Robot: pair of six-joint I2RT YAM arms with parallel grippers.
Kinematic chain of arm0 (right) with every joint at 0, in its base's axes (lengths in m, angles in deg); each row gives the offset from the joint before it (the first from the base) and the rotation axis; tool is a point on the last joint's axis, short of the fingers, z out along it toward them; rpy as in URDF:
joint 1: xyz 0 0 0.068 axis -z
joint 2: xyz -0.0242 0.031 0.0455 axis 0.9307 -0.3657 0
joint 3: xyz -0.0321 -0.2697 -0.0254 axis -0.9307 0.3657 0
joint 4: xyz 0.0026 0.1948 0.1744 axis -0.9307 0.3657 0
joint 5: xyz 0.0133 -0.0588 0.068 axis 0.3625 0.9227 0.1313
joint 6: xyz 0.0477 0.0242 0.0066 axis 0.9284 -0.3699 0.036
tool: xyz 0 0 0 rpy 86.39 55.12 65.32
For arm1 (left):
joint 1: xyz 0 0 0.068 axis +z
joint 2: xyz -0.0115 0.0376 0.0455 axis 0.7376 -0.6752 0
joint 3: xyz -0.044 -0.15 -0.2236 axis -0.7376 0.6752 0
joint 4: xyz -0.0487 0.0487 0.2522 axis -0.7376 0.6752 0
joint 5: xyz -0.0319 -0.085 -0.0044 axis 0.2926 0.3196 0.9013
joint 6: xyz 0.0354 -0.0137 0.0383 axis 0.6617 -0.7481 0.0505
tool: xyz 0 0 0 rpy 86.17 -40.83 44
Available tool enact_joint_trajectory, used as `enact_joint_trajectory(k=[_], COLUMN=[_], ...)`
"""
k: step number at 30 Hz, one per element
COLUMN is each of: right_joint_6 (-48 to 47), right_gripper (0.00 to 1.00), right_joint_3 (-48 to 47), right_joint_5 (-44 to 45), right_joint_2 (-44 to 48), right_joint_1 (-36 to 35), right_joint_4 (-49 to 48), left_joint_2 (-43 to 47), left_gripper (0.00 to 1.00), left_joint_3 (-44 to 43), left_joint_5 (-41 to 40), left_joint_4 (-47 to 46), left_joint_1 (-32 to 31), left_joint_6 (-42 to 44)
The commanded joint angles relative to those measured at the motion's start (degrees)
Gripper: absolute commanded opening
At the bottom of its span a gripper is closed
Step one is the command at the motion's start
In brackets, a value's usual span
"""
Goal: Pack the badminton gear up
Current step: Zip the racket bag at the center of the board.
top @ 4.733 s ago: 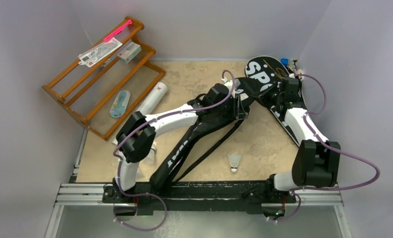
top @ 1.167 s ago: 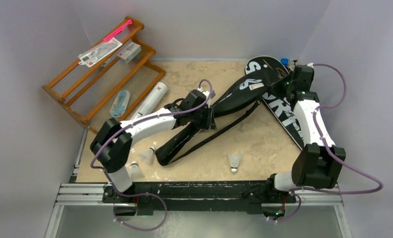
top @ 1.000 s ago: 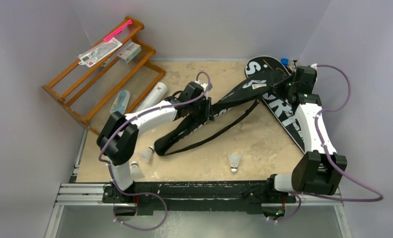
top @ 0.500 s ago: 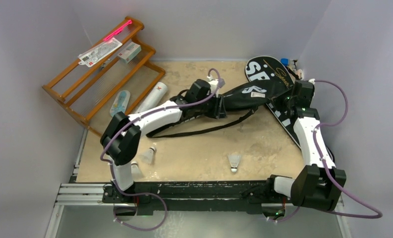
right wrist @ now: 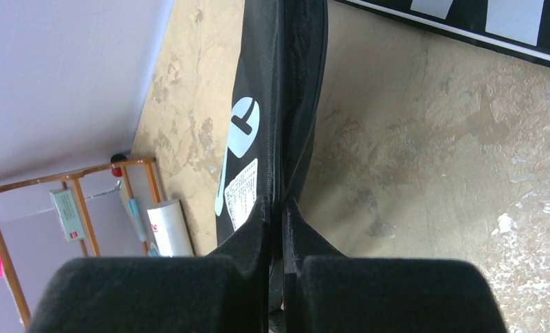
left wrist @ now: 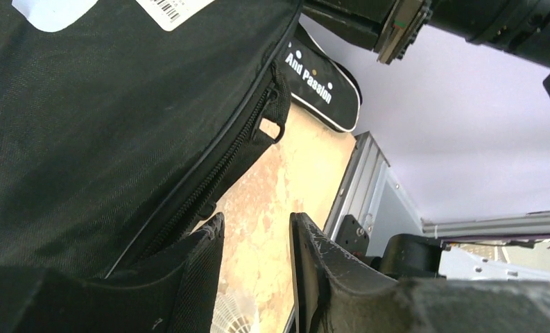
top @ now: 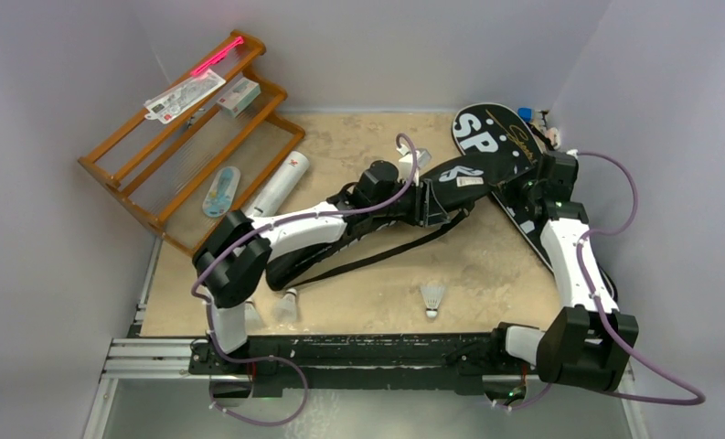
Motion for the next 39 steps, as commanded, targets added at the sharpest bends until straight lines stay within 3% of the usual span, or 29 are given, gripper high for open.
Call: enact_joint_trajectory(k=[1, 14, 22, 29, 39], right_joint_6=[2.7, 6.7, 3.7, 1.0, 1.6], right_gripper=[0.00, 0.00, 0.00, 0.00, 0.00], right_joint_3=[0.3, 1.9, 0.9, 3.1, 5.2], right_joint_5=[-0.1, 4.1, 3.7, 1.1, 0.5], right_joint_2=[2.6, 4.8, 5.4, 5.9, 6.0], right_joint_1=[-0.2, -0.2, -0.2, -0.2, -0.3], right_joint_4=[-3.6, -4.0, -2.0, -3.1, -4.4], left_joint_2=[-2.4, -9.6, -12.2, -13.6, -15.3], left_gripper=[0.38, 0.42, 0.24, 0.34, 0.28], left_joint_3=[0.3, -7.2, -8.7, -10.8, -12.8], left_joint_5=[-0.3, -1.4, 1.7, 3.2, 4.5], left_joint_4=[-8.3, -10.8, -13.8, -14.1, -14.7], left_joint_1=[-0.1, -0.1, 0.9, 1.4, 1.7], left_joint_6=[-5.9, -9.0, -11.8, -12.6, -13.7])
